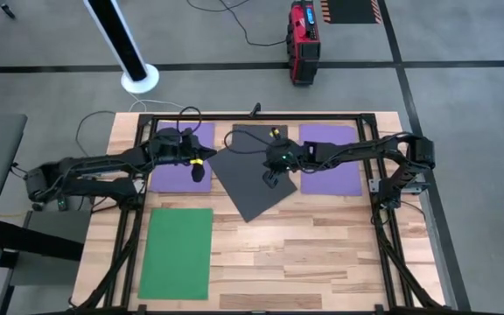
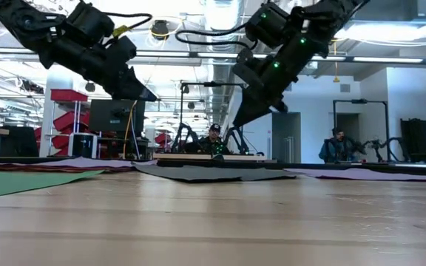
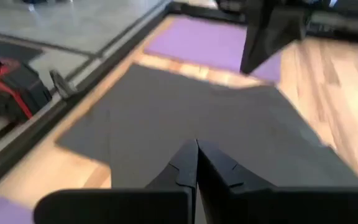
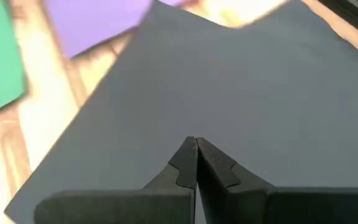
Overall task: Organize paper
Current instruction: Stack the left black paper on the other black paper
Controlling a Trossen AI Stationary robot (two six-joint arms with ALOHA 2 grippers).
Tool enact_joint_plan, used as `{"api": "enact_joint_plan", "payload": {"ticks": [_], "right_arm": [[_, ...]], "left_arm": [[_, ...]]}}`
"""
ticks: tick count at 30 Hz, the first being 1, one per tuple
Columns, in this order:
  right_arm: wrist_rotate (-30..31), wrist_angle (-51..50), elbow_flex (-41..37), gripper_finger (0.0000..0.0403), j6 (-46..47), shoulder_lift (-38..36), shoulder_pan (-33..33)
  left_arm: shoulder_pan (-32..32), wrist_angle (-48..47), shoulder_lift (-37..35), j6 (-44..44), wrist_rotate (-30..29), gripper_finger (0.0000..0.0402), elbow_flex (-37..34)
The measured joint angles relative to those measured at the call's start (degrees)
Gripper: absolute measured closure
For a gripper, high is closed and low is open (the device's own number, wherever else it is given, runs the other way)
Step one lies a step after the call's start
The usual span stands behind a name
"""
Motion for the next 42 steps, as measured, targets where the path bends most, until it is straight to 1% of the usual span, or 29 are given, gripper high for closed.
{"api": "enact_joint_plan", "payload": {"ticks": [3,7,10,14,19,25,29,34,36,42], "right_arm": [[-2.7,2.2,-2.0,0.0403,-2.8,0.0,-0.7],[-4.1,2.7,-2.6,0.0403,-5.2,0.0,-2.0],[-4.2,2.1,-2.6,0.0403,-6.9,0.0,-2.8],[-4.2,2.0,-2.6,0.0403,-8.4,0.0,-3.6],[-4.2,-0.2,-2.6,0.0403,-9.2,0.0,-4.1],[-4.0,-3.1,-2.6,0.0403,-10.2,0.0,-5.0],[-3.8,-3.1,-2.6,0.0403,-10.6,0.0,-5.0],[-2.9,-3.2,-2.6,0.0403,-10.8,0.0,-5.0],[-2.6,-3.5,-2.6,0.0403,-10.8,0.0,-5.0],[-2.5,-4.3,-2.6,0.0403,-10.5,0.0,-5.0]], "left_arm": [[-0.3,-2.9,0.9,-0.1,0.0,0.0401,0.0],[-0.3,-5.9,3.1,-0.7,-0.3,0.0401,0.1],[-0.7,-10.9,5.4,-0.1,-0.8,0.0402,2.7],[-2.2,-16.7,9.8,2.5,-4.8,0.0401,7.1],[-3.3,-22.3,17.0,4.7,-8.0,0.0401,12.1],[-4.8,-22.8,24.9,5.5,-9.5,0.0402,15.3],[-5.5,-23.5,28.2,5.5,-11.8,0.0401,16.8],[-5.5,-23.8,31.3,5.5,-13.7,0.0401,16.9],[-5.5,-23.7,32.2,5.8,-15.5,0.0402,16.9],[-5.2,-21.3,33.4,7.8,-19.2,0.0402,17.0]]}}
